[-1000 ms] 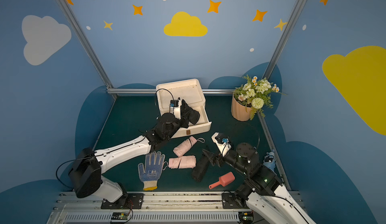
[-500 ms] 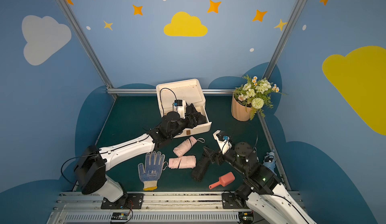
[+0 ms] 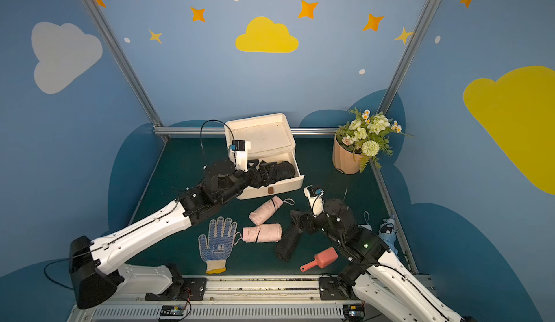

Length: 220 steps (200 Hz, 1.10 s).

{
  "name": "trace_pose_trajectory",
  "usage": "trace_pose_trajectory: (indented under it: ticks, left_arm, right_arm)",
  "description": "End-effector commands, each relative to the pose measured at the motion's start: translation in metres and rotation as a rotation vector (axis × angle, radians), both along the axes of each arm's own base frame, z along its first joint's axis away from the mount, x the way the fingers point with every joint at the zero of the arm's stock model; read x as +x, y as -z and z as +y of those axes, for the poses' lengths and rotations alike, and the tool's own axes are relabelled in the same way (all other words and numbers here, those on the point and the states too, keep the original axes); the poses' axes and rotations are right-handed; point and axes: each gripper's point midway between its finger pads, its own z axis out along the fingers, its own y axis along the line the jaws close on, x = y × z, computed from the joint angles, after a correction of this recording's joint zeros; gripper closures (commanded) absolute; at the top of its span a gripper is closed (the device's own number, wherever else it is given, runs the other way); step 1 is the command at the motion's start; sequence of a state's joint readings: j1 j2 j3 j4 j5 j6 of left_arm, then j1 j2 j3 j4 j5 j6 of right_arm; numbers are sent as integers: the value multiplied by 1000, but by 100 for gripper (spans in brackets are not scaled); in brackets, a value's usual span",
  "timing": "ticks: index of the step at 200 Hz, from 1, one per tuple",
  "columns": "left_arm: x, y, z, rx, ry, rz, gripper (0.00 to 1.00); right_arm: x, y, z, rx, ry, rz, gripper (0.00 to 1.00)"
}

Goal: Place the umbrella in the drawer by color
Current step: Place the umbrella in the drawer, then pick up the umbrella from the center of the board.

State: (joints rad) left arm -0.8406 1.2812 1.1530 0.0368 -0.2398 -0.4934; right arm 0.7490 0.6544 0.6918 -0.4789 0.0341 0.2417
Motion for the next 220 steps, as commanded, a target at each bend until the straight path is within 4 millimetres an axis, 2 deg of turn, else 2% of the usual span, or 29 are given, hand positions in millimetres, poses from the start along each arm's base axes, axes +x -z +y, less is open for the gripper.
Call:
trace_pose_trajectory:
  ticks: [1,22,41,96,129,172,220]
  left_arm:
    - [-6,-5,18,71,-17,-53,8]
    - [-17,-14,26,76,3,-82,8]
    - [-26,-14,29,82,32,-97,9]
    - [-44,6,49,98,36,-117,9]
    - [-51,20,58,105,30,-137,8]
    - [-59,36,65,153,45,-135,8]
    - [-67,43,76,142,36,-151,8]
  right_arm:
    - [-9,26,-1,6,23,123,15]
    - [-12,47,-4,8,60,198,17]
    - [-13,65,-8,11,118,262,17]
    - [-23,118,-29,53,322,448,21]
    - [-32,149,-20,116,341,567,23]
    - [-31,156,-1,140,338,658,22]
    - [-36,157,20,86,302,726,21]
